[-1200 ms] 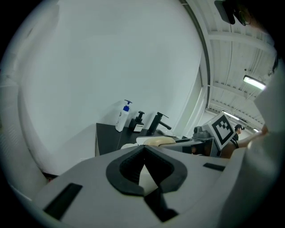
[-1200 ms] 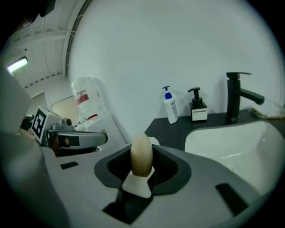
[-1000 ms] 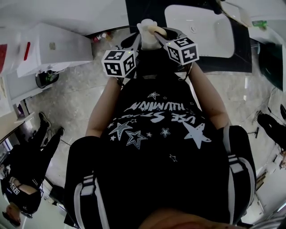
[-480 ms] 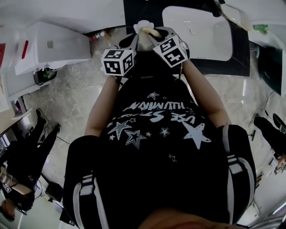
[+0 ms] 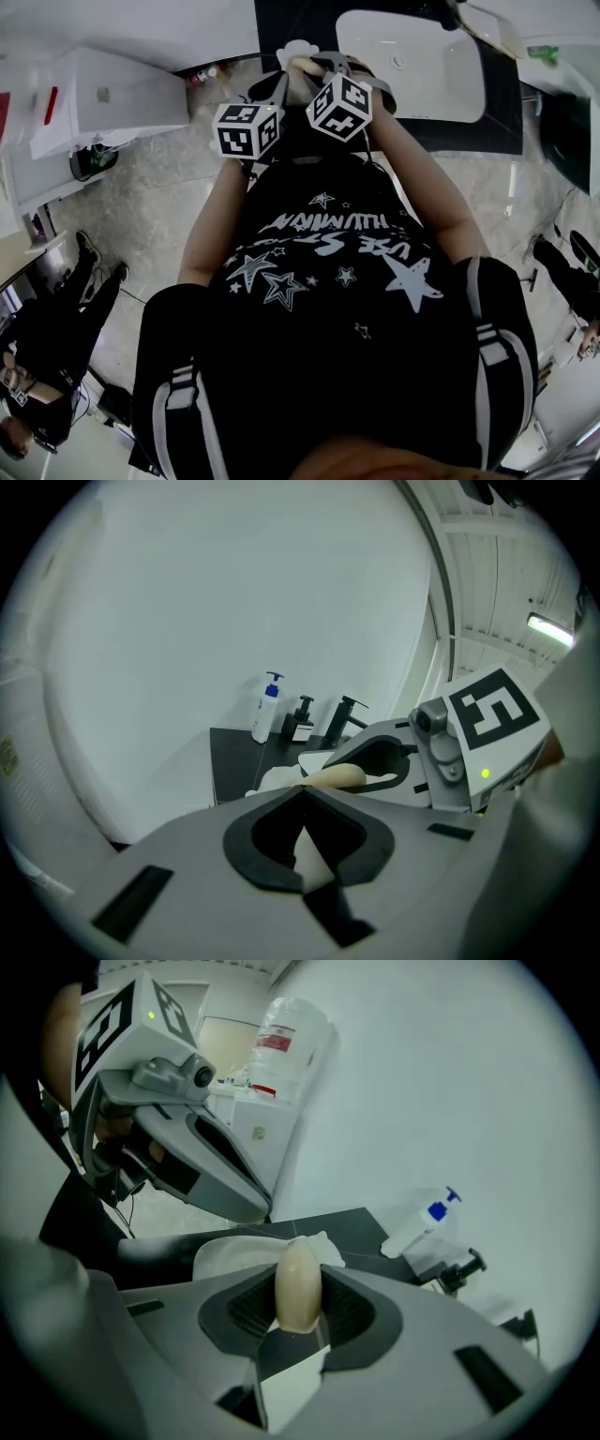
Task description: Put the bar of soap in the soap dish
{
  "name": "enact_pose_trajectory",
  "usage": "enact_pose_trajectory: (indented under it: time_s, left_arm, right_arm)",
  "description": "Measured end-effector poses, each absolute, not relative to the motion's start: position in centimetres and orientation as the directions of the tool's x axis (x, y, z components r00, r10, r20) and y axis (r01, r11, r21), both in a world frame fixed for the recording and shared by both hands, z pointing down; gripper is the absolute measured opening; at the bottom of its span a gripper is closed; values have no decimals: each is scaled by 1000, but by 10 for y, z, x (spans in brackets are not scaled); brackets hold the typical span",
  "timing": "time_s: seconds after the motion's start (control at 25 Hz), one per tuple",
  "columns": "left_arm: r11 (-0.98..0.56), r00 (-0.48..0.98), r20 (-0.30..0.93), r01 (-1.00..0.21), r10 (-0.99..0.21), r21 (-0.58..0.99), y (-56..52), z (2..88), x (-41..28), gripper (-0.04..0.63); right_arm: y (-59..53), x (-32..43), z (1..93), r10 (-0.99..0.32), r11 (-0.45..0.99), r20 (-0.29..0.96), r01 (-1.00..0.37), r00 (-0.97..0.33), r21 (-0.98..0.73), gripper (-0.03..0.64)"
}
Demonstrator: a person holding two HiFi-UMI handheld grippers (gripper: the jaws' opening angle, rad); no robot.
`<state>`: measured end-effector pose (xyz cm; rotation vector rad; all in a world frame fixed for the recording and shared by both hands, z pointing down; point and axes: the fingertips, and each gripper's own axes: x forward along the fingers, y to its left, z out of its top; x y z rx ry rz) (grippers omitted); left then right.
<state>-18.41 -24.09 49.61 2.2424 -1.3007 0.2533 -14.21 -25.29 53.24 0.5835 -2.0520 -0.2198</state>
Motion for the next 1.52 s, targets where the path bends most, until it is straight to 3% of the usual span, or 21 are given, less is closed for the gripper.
enact_pose_trajectory:
  time_s: [0.16, 0.36, 0.76, 1.12, 1.52]
  left_arm:
    - [-404, 530, 405, -841, -745, 358, -240, 496, -185, 12]
    - [-431, 560, 375, -821, -739, 375, -239, 490, -184, 12]
    - [-442, 575, 371, -810, -730, 386, -241, 490, -188, 12]
    - [-451, 585, 369, -803, -722, 390, -245, 491, -195, 12]
    - [-464, 598, 369, -794, -711, 392, -244, 491, -194, 12]
  right_arm:
    - [-251, -147, 534, -492, 870, 777, -253, -393, 423, 126]
    - [-249, -147, 535, -465, 880, 808, -283, -361, 380, 126]
    - [-250, -141, 535, -520, 846, 827, -266, -215, 463, 126]
    - [-249, -155, 532, -465, 875, 837, -290, -287, 387, 129]
    - [-244, -157, 528, -373, 888, 844, -410, -384, 206, 147]
